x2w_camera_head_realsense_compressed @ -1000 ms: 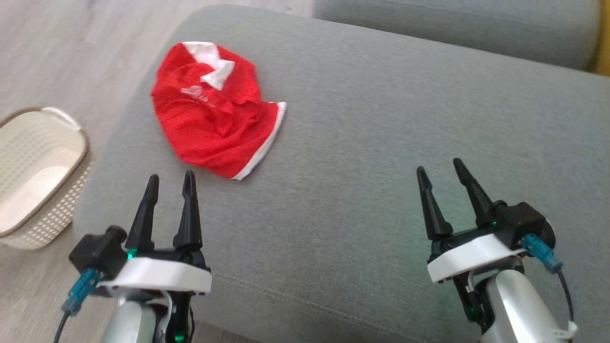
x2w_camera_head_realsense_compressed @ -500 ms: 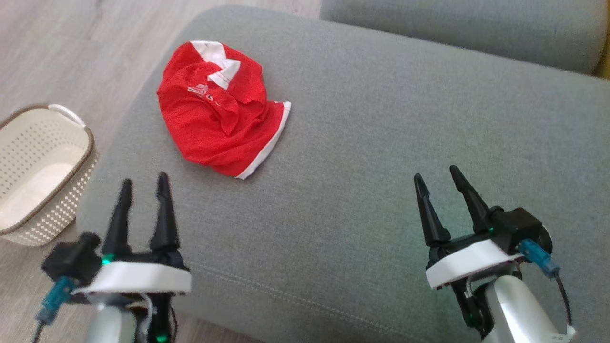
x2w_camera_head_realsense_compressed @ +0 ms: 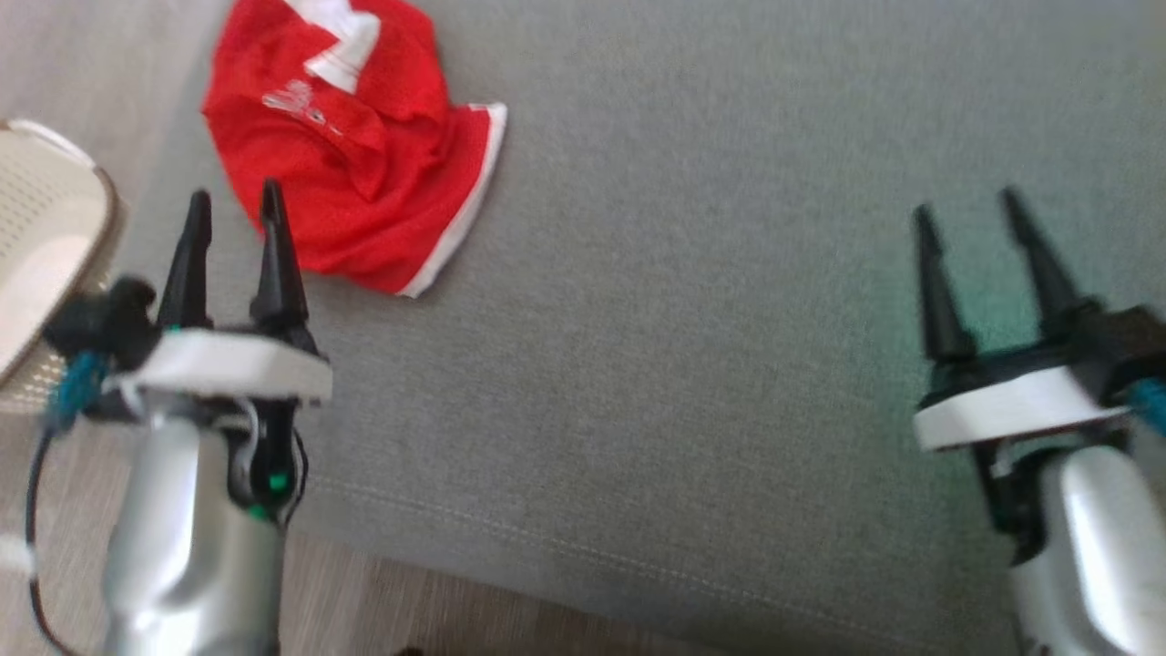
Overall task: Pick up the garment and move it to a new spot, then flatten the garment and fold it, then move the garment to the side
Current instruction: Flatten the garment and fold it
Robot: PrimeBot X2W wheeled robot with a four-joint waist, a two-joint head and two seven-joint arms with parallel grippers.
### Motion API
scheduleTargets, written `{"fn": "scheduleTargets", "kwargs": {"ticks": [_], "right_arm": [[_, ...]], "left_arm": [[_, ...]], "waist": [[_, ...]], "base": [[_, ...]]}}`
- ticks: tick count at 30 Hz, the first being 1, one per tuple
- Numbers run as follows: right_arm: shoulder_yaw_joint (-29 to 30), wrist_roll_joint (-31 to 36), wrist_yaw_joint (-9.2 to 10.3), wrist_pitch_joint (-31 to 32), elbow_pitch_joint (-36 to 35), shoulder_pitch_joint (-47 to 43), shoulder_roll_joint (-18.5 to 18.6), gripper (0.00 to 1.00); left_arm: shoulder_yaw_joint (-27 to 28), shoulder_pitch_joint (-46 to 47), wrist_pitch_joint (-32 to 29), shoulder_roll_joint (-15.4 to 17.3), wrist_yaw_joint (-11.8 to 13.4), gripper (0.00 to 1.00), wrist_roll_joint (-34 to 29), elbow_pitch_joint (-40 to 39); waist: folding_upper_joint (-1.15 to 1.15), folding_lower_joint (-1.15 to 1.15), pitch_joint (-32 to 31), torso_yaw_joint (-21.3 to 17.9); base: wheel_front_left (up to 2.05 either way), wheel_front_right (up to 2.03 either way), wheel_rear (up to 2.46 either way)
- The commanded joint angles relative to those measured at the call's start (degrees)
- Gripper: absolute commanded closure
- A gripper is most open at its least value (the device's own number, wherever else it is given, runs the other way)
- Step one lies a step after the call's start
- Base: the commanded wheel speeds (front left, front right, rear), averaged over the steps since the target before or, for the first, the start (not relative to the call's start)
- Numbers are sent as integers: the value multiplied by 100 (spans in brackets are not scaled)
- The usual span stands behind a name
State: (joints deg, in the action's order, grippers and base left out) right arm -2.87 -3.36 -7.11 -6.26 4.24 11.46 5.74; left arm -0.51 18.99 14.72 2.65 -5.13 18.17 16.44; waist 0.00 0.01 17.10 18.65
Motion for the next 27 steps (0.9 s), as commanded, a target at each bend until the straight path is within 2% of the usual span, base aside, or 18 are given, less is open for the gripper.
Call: {"fn": "scheduleTargets", "kwargs": {"ticks": [1, 9, 21, 22, 24, 27], "right_arm": [[-8, 72, -37, 67, -348, 170, 75, 0], [287, 198, -37, 346, -1009, 272, 213, 0], [182, 230, -37, 413, -1164, 297, 102, 0], [167, 234, -37, 409, -1162, 309, 92, 0], [96, 239, -37, 396, -1146, 344, 63, 0], [49, 224, -37, 368, -1097, 386, 33, 0]], "left_arm": [[192, 394, 12, 230, -34, 0, -57, 100], [152, 1680, -191, 571, -75, 0, -70, 1589], [-82, 2740, -67, 736, -139, 0, -148, 2839], [-98, 2820, -63, 750, -122, 0, -167, 2937], [-78, 3072, -86, 836, 100, 0, -227, 3303], [-94, 3301, -158, 873, 171, 0, -237, 3660]], "waist": [[0, -1, 440, -137], [0, -1, 871, -315], [0, -1, 1011, -539], [0, -1, 1028, -557], [0, -1, 1076, -634], [0, -1, 1116, -724]], "base": [[0, 0, 0], [0, 0, 0], [0, 0, 0], [0, 0, 0], [0, 0, 0], [0, 0, 0]]}}
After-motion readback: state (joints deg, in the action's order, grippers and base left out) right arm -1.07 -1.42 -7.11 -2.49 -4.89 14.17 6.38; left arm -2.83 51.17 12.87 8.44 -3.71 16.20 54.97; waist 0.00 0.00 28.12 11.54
